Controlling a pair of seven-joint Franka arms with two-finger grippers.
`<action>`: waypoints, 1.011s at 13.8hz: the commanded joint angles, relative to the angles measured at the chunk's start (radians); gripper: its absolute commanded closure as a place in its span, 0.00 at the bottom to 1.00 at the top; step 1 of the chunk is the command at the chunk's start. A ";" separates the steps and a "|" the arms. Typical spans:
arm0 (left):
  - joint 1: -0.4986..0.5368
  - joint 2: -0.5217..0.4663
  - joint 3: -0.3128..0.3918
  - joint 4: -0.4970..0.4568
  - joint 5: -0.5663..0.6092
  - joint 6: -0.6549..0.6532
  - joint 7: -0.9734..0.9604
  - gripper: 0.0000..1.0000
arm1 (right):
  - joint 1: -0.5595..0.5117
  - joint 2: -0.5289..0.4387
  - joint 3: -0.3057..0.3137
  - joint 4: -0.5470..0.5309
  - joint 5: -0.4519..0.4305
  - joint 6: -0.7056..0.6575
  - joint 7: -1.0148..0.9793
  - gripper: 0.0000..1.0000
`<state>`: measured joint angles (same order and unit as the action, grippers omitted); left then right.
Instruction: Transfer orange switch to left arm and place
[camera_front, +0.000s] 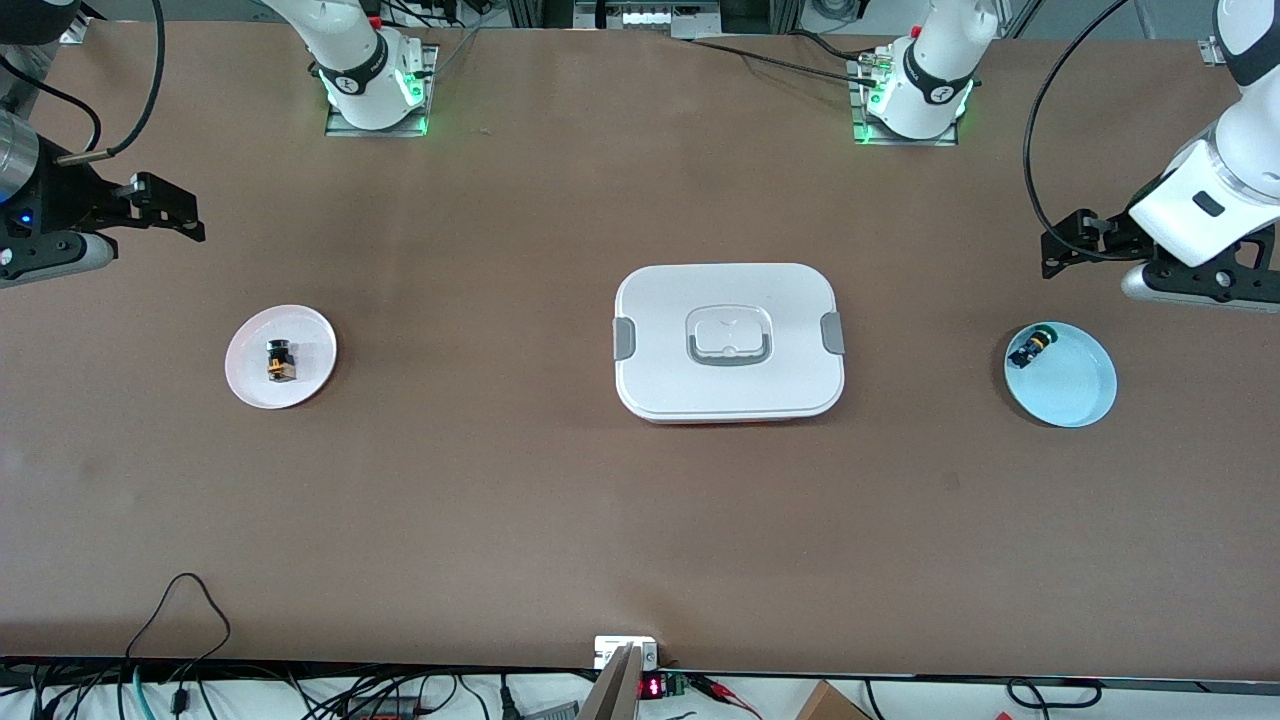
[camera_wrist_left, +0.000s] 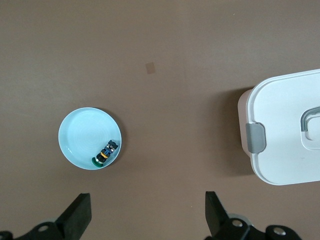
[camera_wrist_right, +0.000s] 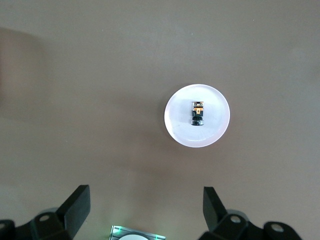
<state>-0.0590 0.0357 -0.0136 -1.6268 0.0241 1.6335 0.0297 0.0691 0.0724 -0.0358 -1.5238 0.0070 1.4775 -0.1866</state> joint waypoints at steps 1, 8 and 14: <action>0.005 0.015 -0.002 0.030 -0.009 -0.009 -0.001 0.00 | -0.003 0.010 0.000 0.025 0.002 0.006 -0.014 0.00; 0.005 0.015 -0.002 0.030 -0.009 -0.009 0.001 0.00 | -0.008 0.015 -0.001 0.024 0.001 -0.003 -0.074 0.00; 0.005 0.015 -0.002 0.030 -0.009 -0.009 0.001 0.00 | 0.003 0.018 0.004 0.013 -0.007 -0.031 -0.080 0.00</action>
<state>-0.0585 0.0358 -0.0136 -1.6268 0.0241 1.6335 0.0297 0.0686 0.0822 -0.0359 -1.5238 0.0070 1.4646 -0.2487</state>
